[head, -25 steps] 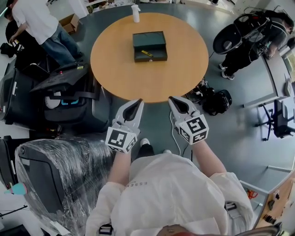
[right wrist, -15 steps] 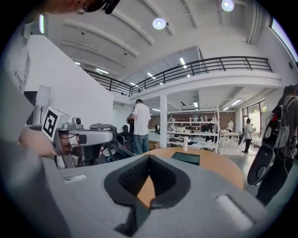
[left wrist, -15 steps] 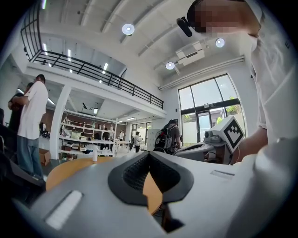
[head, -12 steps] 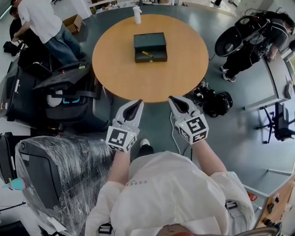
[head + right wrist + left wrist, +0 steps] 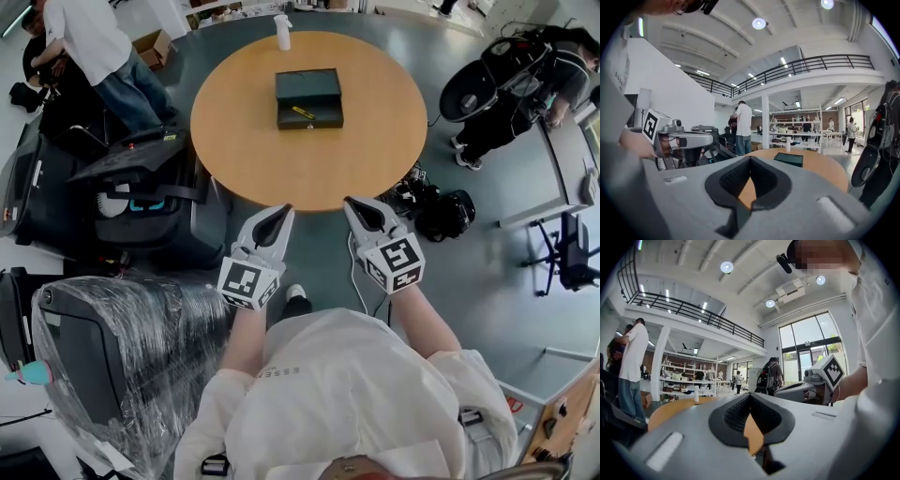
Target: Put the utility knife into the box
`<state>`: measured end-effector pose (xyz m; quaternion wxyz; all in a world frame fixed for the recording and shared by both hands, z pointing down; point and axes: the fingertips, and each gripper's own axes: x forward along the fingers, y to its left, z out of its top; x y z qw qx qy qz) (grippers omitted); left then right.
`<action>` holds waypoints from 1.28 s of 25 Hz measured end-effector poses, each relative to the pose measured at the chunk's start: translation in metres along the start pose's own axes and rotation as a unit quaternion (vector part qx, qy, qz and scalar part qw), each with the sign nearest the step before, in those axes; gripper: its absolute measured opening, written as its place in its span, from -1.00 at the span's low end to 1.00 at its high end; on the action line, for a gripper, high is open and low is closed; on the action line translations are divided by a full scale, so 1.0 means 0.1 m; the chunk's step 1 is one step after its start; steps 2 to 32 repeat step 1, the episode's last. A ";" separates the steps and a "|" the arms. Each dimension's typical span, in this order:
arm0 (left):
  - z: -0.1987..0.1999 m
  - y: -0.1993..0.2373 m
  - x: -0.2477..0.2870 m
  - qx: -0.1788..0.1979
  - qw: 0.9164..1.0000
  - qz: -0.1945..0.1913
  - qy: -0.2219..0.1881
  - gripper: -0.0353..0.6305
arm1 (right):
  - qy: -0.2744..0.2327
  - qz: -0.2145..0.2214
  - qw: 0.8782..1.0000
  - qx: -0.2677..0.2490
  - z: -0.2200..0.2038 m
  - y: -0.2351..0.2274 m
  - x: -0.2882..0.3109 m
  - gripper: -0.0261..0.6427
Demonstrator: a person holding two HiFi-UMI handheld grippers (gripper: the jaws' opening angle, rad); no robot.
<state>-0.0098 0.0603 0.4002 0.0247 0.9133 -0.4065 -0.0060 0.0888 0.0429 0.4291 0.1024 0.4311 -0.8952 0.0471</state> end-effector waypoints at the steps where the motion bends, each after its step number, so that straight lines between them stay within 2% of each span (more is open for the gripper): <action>1: 0.00 0.01 0.00 0.000 1.000 0.001 0.000 -0.84 | 0.000 0.001 1.000 0.001 0.00 0.00 0.01 -0.94; 32: 0.00 0.01 0.00 0.000 1.000 0.001 0.000 -0.84 | 0.000 0.001 1.000 0.001 0.00 0.00 0.01 -0.94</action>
